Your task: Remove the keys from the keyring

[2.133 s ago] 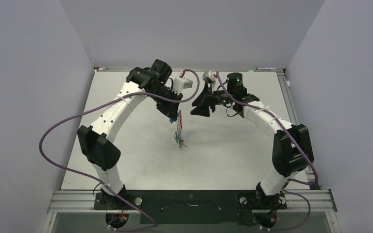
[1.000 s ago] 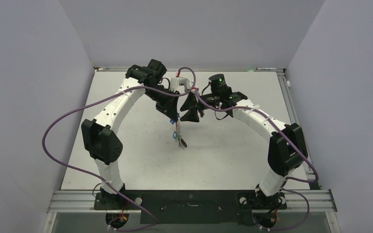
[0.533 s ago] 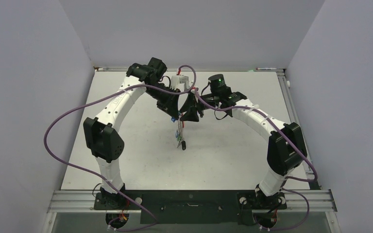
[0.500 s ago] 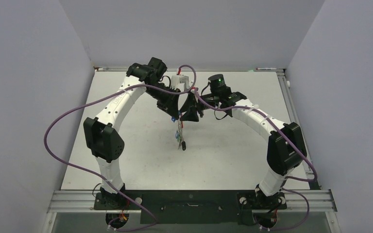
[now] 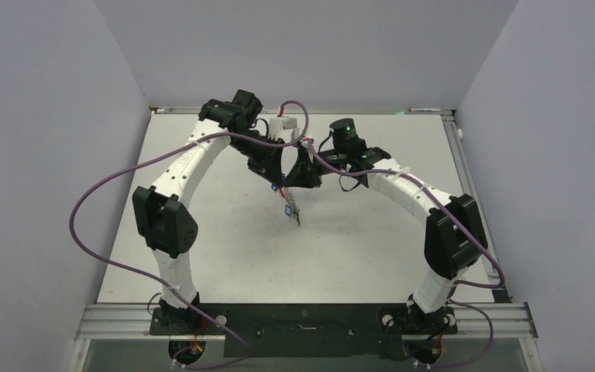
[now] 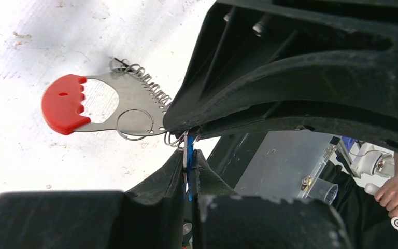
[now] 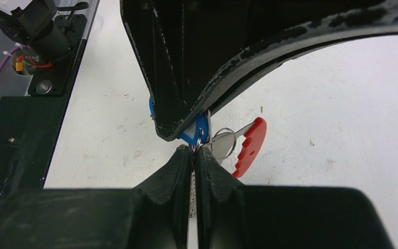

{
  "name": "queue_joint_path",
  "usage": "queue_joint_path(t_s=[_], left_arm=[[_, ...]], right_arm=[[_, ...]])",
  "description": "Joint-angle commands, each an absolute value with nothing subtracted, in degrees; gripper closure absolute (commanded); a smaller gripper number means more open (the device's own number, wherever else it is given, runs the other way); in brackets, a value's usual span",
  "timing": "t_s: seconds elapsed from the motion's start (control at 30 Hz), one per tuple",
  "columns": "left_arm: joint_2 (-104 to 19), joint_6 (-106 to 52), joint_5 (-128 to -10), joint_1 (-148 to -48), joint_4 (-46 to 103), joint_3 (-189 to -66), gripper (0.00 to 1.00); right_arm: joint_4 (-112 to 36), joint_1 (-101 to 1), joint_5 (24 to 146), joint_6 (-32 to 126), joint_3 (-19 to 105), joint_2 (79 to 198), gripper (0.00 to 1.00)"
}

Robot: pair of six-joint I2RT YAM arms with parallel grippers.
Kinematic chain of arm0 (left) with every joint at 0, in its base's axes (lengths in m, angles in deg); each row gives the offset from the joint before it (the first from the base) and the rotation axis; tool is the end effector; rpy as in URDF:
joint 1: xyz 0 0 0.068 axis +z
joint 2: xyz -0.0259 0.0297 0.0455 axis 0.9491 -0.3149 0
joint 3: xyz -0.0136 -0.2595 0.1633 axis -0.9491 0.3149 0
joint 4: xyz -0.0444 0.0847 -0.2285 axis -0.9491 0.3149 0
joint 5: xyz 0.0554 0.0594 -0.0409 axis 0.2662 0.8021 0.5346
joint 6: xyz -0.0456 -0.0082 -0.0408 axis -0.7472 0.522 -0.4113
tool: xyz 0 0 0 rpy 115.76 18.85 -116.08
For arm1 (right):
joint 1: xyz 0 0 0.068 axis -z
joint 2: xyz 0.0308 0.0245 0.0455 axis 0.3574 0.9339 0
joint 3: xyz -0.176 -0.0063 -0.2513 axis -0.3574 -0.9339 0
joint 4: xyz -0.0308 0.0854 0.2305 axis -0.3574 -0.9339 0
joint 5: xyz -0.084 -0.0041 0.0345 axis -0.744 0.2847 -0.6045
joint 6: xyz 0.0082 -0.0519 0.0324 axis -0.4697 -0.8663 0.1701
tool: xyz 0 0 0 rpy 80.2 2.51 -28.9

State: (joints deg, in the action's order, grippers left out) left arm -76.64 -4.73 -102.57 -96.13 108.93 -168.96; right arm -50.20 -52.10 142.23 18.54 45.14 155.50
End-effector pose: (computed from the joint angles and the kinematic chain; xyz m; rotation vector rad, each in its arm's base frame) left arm 0.3295 -0.1840 0.3659 0.9672 2.5925 -1.0909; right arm 0.3022 0.2319 0.3331 -1.4395 1.4247 1.2909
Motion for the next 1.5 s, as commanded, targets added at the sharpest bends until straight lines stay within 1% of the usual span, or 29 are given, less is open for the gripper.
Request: queue_joint_path(t_s=[0.0, 0.2, 0.43, 0.53, 0.67, 0.77, 0.83, 0.93, 1.0, 1.07, 1.17, 1.37, 1.4, 1.43, 1.47], left_arm=[[-76.36, -6.4, -100.67, -94.41, 106.21, -173.27, 1.0], [-77.08, -10.2, -95.52, -93.15, 98.16, -175.86, 1.0], [-78.08, -17.22, -89.98, -92.97, 82.64, -174.96, 1.0], [-78.21, -19.65, -87.77, -92.74, 77.16, -173.16, 1.0], [-79.05, -21.48, -87.79, -92.7, 72.73, -169.9, 1.0], [-78.91, -25.2, -87.21, -92.48, 66.97, -165.79, 1.0], [-79.77, -27.09, -87.94, -92.47, 65.35, -165.28, 1.0], [-80.82, -30.16, -91.96, -92.47, 62.96, -164.27, 1.0], [-81.35, -31.17, -93.01, -92.55, 62.21, -164.01, 1.0], [-81.39, -31.18, -93.08, -92.66, 62.12, -163.91, 1.0], [-80.32, -30.66, -91.43, -92.65, 62.17, -162.8, 1.0], [-77.75, -27.04, -89.7, -92.66, 63.0, -160.98, 1.0], [-77.41, -26.34, -89.92, -92.69, 63.09, -160.77, 1.0], [-76.97, -25.66, -90.07, -92.65, 63.23, -160.54, 1.0], [-76.73, -24.97, -90.39, -92.66, 63.39, -160.57, 1.0]], right_arm=[[-46.95, -50.74, 141.73, 18.29, 47.33, 156.0, 0.95], [-45.4, -45.41, 143.6, 19.71, 50.92, 158.12, 0.95], [-44.5, -40.75, 146.05, 19.56, 54.92, 161.12, 0.95], [-42.63, -39.43, 146.61, 20.18, 54.02, 161.44, 0.95], [-36.18, -38.7, 148.06, 24.08, 49.86, 160.81, 0.95], [-25.29, -38.61, 148.45, 32.97, 45.22, 160.5, 0.95], [-10.9, -38.4, 147.75, 45.12, 40.24, 160.35, 0.95], [25.09, -37.0, 144.15, 72.09, 31.56, 162.39, 0.95], [42.5, -36.43, 141.93, 85.04, 30.57, 165.49, 0.95], [47.69, -36.4, 140.29, 91.48, 30.98, 167.8, 0.95], [51.13, -36.59, 139.08, 95.27, 31.05, 169.96, 0.95], [53.15, -36.59, 140.37, 97.17, 31.34, 171.74, 0.94], [52.36, -36.59, 140.95, 96.64, 31.44, 171.48, 0.89], [51.31, -36.59, 141.59, 95.81, 31.6, 171.13, 0.8], [49.41, -36.54, 142.22, 94.28, 31.65, 170.46, 0.75]])
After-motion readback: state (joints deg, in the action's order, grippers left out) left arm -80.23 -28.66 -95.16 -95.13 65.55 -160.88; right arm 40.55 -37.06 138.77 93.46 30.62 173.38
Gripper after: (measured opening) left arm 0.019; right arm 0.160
